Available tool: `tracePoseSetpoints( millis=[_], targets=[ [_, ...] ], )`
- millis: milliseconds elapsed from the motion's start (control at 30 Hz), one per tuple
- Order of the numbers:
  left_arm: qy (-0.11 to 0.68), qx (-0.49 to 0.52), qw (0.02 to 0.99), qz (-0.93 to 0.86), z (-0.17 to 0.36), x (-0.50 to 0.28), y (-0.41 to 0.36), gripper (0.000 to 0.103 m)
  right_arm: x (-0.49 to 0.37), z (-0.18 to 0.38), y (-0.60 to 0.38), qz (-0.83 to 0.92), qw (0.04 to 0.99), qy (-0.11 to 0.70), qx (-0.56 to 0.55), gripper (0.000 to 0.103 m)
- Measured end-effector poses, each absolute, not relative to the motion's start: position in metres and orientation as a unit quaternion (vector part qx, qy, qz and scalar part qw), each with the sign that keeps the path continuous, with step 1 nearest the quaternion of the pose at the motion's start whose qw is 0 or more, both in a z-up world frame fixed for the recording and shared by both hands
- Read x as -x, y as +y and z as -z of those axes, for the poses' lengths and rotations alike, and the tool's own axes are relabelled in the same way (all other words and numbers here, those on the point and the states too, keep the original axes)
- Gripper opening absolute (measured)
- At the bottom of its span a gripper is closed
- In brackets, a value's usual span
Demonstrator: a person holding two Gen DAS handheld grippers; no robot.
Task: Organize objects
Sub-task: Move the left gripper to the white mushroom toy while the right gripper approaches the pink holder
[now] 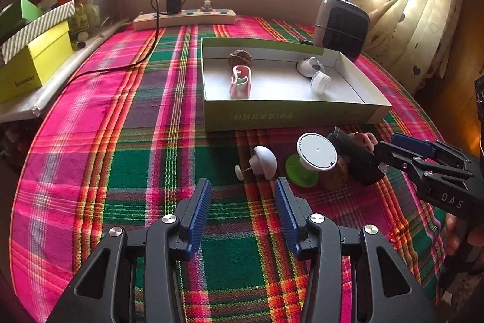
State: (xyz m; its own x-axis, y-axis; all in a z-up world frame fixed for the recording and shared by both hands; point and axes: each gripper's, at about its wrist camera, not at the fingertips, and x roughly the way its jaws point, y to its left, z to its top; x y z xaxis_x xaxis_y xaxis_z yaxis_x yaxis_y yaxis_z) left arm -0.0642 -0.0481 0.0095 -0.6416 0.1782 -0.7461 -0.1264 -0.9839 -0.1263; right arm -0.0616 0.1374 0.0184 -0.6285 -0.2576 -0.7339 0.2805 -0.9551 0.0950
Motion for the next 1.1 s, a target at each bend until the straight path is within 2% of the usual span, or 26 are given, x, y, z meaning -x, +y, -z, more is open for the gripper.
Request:
tracePoseSetpoints(
  millis=[333,1100],
  targets=[
    [-0.031,0.417,0.088,-0.904,-0.008,0.069,-0.049,0.042,0.082,-0.013,0.135,0.894,0.146,0.011,-0.424,0.052],
    [-0.002,0.422,0.088,-0.902,-0.006,0.086,-0.042,0.046,0.084,-0.006,0.143,0.893,0.109,0.065,-0.432,0.052]
  ],
)
